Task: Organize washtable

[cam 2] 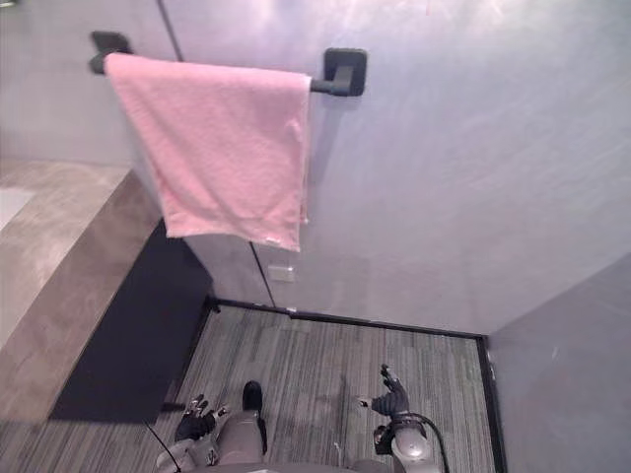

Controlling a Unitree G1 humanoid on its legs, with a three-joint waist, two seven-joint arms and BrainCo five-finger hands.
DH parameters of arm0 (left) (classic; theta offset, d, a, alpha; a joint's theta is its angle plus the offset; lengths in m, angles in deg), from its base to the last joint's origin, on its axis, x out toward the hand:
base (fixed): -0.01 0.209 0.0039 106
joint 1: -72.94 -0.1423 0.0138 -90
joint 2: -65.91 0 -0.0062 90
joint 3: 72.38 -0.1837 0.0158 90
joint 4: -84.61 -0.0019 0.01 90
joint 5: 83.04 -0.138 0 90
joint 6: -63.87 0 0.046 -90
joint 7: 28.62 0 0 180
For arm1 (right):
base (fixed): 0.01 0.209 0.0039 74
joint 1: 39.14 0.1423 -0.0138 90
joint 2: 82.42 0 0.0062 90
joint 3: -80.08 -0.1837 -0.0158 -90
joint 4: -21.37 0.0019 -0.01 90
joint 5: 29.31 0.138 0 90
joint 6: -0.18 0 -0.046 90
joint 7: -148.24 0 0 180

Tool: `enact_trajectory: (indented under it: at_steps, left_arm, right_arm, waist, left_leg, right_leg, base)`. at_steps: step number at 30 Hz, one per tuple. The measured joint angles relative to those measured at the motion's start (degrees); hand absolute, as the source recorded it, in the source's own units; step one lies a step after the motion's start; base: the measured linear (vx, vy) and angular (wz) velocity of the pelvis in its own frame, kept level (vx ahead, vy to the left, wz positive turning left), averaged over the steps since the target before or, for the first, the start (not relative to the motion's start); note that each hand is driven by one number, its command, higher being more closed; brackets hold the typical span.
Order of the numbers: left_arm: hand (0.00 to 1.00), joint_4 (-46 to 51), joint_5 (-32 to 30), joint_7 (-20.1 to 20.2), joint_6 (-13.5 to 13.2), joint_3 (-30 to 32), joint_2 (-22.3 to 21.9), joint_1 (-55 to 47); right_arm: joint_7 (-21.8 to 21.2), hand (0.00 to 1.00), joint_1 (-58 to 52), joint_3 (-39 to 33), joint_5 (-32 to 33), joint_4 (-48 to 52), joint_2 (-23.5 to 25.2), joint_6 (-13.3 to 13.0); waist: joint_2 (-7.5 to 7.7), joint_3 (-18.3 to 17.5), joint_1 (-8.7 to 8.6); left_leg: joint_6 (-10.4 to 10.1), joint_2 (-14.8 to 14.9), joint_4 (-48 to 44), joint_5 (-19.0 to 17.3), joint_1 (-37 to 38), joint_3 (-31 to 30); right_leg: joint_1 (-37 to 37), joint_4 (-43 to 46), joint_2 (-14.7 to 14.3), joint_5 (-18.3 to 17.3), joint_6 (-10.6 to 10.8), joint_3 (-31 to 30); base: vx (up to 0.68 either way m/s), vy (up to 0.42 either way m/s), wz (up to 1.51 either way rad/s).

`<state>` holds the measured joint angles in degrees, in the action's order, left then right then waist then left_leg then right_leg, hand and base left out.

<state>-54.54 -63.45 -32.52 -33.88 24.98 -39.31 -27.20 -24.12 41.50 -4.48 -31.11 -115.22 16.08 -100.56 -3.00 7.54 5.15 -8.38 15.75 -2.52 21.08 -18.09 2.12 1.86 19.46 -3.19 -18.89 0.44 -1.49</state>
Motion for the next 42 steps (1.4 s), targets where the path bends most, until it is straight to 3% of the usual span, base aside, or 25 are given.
enact_trajectory:
  at_steps: [1,3,4,6,8,10,12,13,14,16,17,18,20,23,24,25,26,30,32,33,35,36,40,41,42]
  left_arm:
    - [0.0,0.16,0.21,-0.01,-0.05,0.25,0.07,0.14]
    - [0.0,1.27,0.23,-0.06,-0.16,3.05,0.91,0.03]
    - [0.0,1.41,-0.04,-0.09,-0.18,3.58,1.09,-0.04]
    - [0.0,1.52,-0.01,-0.45,-0.18,4.19,0.91,-0.07]
    - [0.0,1.97,0.06,-1.23,-0.12,6.19,-0.17,-0.25]
    - [0.0,4.2,0.1,-1.44,0.08,6.32,-0.47,-0.43]
    - [0.0,7.4,0.65,-1.63,-0.19,6.3,0.13,0.37]
    - [0.0,8.8,1.37,-2.01,-0.43,7.68,1.29,3.03]
    - [0.0,9.17,2.38,-2.72,-1.14,7.92,0.28,3.98]
    - [0.0,8.56,3.0,-2.75,-1.33,7.86,0.13,4.0]
    - [0.0,8.53,3.78,-2.84,-1.47,7.65,-0.05,4.17]
    - [0.0,8.61,4.66,-2.94,-1.8,6.17,-0.05,5.01]
    - [0.0,8.76,5.08,-3.38,-2.33,5.64,0.71,6.44]
    - [0.0,8.77,5.08,-3.87,-3.07,5.52,3.51,7.21]
    - [0.0,8.86,5.06,-3.89,-3.13,4.14,3.43,7.18]
    - [0.0,8.87,4.97,-3.76,-3.13,3.28,3.42,7.16]
    - [0.0,8.78,4.73,-3.69,-3.03,2.84,5.15,6.98]
    - [0.0,9.37,2.96,-3.65,-2.97,3.54,6.39,3.59]
    - [0.0,10.42,0.89,-3.75,-2.64,4.25,7.78,2.87]
    - [0.0,11.05,0.51,-3.79,-2.71,4.47,7.43,2.18]
    - [0.0,11.36,-0.01,-3.9,-2.75,6.5,7.61,1.18]
    - [0.0,11.35,-0.03,-3.86,-2.64,6.69,6.99,0.5]
    - [0.0,10.68,-0.73,-3.64,-2.34,6.55,2.61,-2.28]
    - [0.0,9.95,-0.71,-3.62,-2.27,6.28,2.28,-2.07]
    - [0.0,8.47,-0.71,-3.56,-2.19,6.09,1.69,-2.05]
  right_arm:
    - [0.03,0.0,-0.41,-0.08,-0.03,-0.46,-0.01,0.02]
    - [0.14,0.0,-1.49,-1.61,0.66,-1.62,0.25,0.35]
    - [0.11,0.0,-1.77,-1.67,0.69,-1.23,0.11,0.31]
    - [-0.05,0.0,-2.92,-2.65,1.28,-0.51,0.16,0.09]
    - [-0.11,0.0,-3.56,-3.79,2.02,0.79,0.42,-0.05]
    - [-0.18,0.0,-4.07,-6.51,3.14,1.03,0.42,-0.03]
    - [-0.25,0.0,-4.59,-7.96,4.96,-0.04,2.2,0.43]
    - [-0.2,0.0,-6.27,-10.34,6.07,0.04,4.69,0.37]
    - [0.08,0.0,-5.84,-13.62,7.1,-0.16,5.32,-0.07]
    - [0.05,0.0,-5.43,-16.39,8.94,-1.7,5.13,-0.07]
    - [0.09,0.0,-5.59,-17.59,9.87,-2.54,5.15,-0.04]
    - [0.24,0.0,-6.01,-19.43,11.04,-3.69,4.68,0.0]
    - [0.36,0.0,-5.52,-20.39,12.04,-6.15,5.55,0.07]
    - [1.42,0.0,-5.06,-21.73,14.02,-6.01,8.4,-0.19]
    - [1.95,0.0,-5.02,-22.19,14.76,-5.62,8.65,-0.45]
    - [2.21,0.0,-4.84,-22.54,14.9,-5.51,8.71,-0.47]
    - [2.33,0.0,-3.89,-22.82,15.76,-5.62,10.59,-0.13]
    - [2.27,0.0,-4.9,-22.41,16.01,-1.47,11.57,-0.13]
    - [2.21,0.0,-4.95,-22.37,18.21,0.54,11.43,0.02]
    - [2.2,0.0,-4.97,-22.35,18.74,1.05,11.2,0.01]
    - [2.07,0.0,-5.05,-22.49,19.65,1.82,11.11,0.18]
    - [2.13,0.0,-5.63,-23.36,19.63,3.31,11.16,0.09]
    - [1.89,0.0,-5.52,-21.51,18.7,4.89,11.04,0.03]
    - [1.8,0.0,-5.71,-20.14,17.82,4.71,10.96,0.03]
    - [1.52,0.0,-4.88,-20.11,16.79,4.62,10.84,-0.06]
  waist:
    - [0.91,0.45,0.0]
    - [4.74,0.9,0.18]
    - [5.26,1.02,0.13]
    - [5.11,1.0,-0.28]
    - [4.43,0.54,-1.34]
    - [2.87,0.05,-1.08]
    - [5.15,-1.07,-1.94]
    - [8.62,-2.76,-5.18]
    - [6.83,-2.5,-4.94]
    - [5.87,-3.22,-6.36]
    - [5.38,-4.17,-8.41]
    - [4.39,-5.59,-9.77]
    - [5.49,-6.39,-10.96]
    - [6.48,-5.65,-10.82]
    - [5.23,-5.52,-10.86]
    - [5.05,-5.36,-10.54]
    - [7.79,-4.95,-10.74]
    - [7.45,-4.79,-10.01]
    - [7.25,-4.8,-8.94]
    - [7.05,-4.82,-9.02]
    - [6.23,-4.65,-9.11]
    - [6.24,-4.65,-8.72]
    - [4.09,-4.65,-7.93]
    - [5.22,-5.25,-7.85]
    - [5.89,-5.64,-7.35]
  left_leg:
    - [-0.51,-0.78,0.48,0.41,0.13,-0.26]
    - [3.58,-6.06,-12.42,-12.15,-0.53,1.44]
    - [3.83,-6.6,-16.95,-15.43,-0.9,1.65]
    - [4.75,-5.32,-27.59,-22.93,-1.23,1.92]
    - [5.19,0.14,-37.21,-27.89,-0.54,1.85]
    - [6.75,4.76,-41.6,-27.74,-0.64,3.96]
    - [6.02,-1.02,-30.47,-27.44,-1.28,5.32]
    - [7.72,-4.18,-21.98,-27.93,1.48,4.94]
    - [8.34,0.79,-30.81,-30.55,3.19,9.67]
    - [6.35,5.46,-31.43,-29.53,8.05,11.39]
    - [6.77,6.94,-28.33,-25.11,10.77,11.33]
    - [7.15,6.49,-19.54,-14.62,13.66,10.35]
    - [3.93,2.33,-13.63,-16.18,13.68,9.97]
    - [-4.78,4.12,-17.8,-24.17,9.01,10.78]
    - [-4.08,4.93,-8.75,-23.35,11.07,12.87]
    - [-6.46,5.08,-6.89,-25.74,12.48,13.91]
    - [-5.68,2.26,-7.64,-25.72,13.18,15.34]
    - [-3.11,3.0,-14.55,-30.3,13.27,16.76]
    - [-1.38,1.68,-18.97,-31.76,9.28,16.93]
    - [-0.87,1.26,-18.95,-31.9,8.94,16.7]
    - [1.9,0.1,-16.86,-31.64,8.88,14.68]
    - [2.6,-1.01,-15.61,-31.04,9.51,13.98]
    - [2.91,-2.49,-13.95,-29.96,11.24,12.32]
    - [2.26,-3.09,-11.93,-28.18,11.26,11.97]
    - [1.3,-3.3,-10.48,-27.49,11.2,12.03]
  right_leg:
    - [-0.22,0.29,0.62,-0.49,-1.01,1.99]
    - [-3.33,3.38,5.76,-0.33,-0.86,5.04]
    - [-4.0,3.35,6.69,0.29,-0.52,5.28]
    - [-5.89,3.24,8.32,1.78,0.21,6.84]
    - [-7.39,3.66,9.59,3.07,1.22,10.34]
    - [-9.23,6.98,10.37,3.01,1.61,13.06]
    - [-13.4,10.18,9.11,-0.58,0.64,13.6]
    - [-14.93,5.19,7.44,2.78,-4.28,14.88]
    - [-15.04,6.21,9.29,3.18,-3.75,18.22]
    - [-16.19,8.22,11.86,3.22,-3.78,19.82]
    - [-17.82,10.79,15.38,3.28,-3.26,21.33]
    - [-20.11,13.28,18.61,3.49,-2.42,22.35]
    - [-21.35,11.53,22.61,5.97,-0.05,21.33]
    - [-19.14,7.33,24.12,10.6,3.27,22.02]
    - [-18.25,7.2,23.94,11.67,5.02,22.76]
    - [-18.01,7.32,24.22,11.89,5.42,22.6]
    - [-17.01,5.68,26.34,14.91,7.57,21.34]
    - [-11.95,-2.62,25.2,31.07,7.07,19.96]
    - [-12.26,-7.01,24.55,40.04,3.57,15.99]
    - [-12.54,-7.42,24.18,40.79,3.34,13.1]
    - [-12.97,-0.15,18.04,28.24,10.1,0.9]
    - [-12.4,4.27,13.9,19.99,9.51,-2.06]
    - [-11.06,6.44,10.38,11.25,7.17,-4.98]
    - [-10.8,3.84,7.42,8.42,3.46,-4.89]
    - [-9.17,0.56,7.42,7.04,3.17,-5.92]
  base:
    - [-0.38,-0.097,1.23]
    - [-0.26,-0.033,0.7]
    - [-0.27,0.005,0.4]
    - [-0.24,0.082,0.49]
    - [-0.19,0.21,0.79]
    - [-0.16,0.257,1.01]
    - [-0.16,0.073,1.82]
    - [-0.12,-0.142,2.31]
    - [-0.07,-0.069,2.08]
    - [-0.05,0.176,1.07]
    - [-0.09,0.362,1.51]
    - [-0.11,0.367,1.43]
    - [-0.12,0.472,1.07]
    - [-0.06,0.444,0.43]
    - [-0.06,0.596,0.21]
    - [-0.03,0.521,0.13]
    - [-0.03,0.453,-0.06]
    - [-0.07,0.377,-0.12]
    - [-0.13,0.346,0.14]
    - [-0.08,0.312,0.36]
    - [0.0,0.224,0.56]
    - [0.01,0.101,0.52]
    - [-0.02,-0.028,0.26]
    - [-0.02,-0.216,0.2]
    - [-0.06,-0.22,0.06]
